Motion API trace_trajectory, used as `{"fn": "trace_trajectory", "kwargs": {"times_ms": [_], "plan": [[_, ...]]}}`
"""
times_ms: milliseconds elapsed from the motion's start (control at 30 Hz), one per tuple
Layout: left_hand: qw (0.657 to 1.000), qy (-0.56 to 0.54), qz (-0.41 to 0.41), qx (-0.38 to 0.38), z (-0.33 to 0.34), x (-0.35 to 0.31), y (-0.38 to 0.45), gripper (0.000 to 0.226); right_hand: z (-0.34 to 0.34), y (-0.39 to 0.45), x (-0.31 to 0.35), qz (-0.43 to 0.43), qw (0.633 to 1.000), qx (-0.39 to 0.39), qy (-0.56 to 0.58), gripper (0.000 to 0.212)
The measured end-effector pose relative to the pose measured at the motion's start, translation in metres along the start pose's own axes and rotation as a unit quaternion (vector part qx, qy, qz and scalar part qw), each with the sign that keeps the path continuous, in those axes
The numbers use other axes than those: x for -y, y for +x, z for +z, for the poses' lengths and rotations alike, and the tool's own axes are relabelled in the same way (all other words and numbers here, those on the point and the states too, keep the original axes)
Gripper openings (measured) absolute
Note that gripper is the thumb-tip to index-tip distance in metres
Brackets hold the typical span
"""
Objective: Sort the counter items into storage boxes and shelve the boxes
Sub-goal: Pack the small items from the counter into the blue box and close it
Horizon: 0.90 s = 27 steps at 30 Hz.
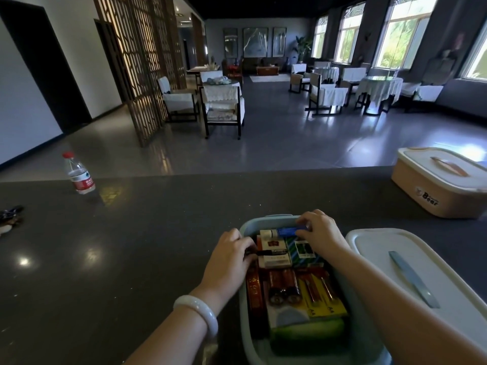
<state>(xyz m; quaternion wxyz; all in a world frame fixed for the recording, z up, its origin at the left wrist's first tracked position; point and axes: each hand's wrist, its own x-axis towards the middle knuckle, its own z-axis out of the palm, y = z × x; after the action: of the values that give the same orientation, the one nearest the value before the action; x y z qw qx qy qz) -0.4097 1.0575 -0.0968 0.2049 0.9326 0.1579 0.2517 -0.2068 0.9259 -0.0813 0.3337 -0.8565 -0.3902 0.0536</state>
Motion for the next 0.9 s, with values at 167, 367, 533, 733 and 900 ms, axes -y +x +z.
{"fn": "trace_trajectory", "kwargs": {"times_ms": [167,367,533,733,900], "plan": [[1.000,0.006,0.024,-0.011,0.007,-0.013,0.018,0.016,-0.019,-0.015,0.014,-0.086,0.990,0.100,0.053,0.016],[0.999,-0.034,0.016,0.019,0.024,-0.026,0.039,0.010,-0.013,-0.019,0.002,-0.115,0.990,0.062,-0.058,0.012],[0.999,0.029,-0.021,-0.023,0.024,-0.014,0.041,0.022,-0.010,-0.014,-0.007,-0.100,0.990,0.010,-0.101,0.012],[0.977,-0.065,-0.202,0.022,0.022,0.010,0.026,0.066,-0.009,-0.010,-0.017,-0.086,0.988,0.008,-0.131,0.012],[0.946,-0.186,-0.265,0.020,0.031,0.013,0.023,0.051,-0.005,-0.009,-0.018,-0.082,0.989,0.002,-0.124,0.014]]}}
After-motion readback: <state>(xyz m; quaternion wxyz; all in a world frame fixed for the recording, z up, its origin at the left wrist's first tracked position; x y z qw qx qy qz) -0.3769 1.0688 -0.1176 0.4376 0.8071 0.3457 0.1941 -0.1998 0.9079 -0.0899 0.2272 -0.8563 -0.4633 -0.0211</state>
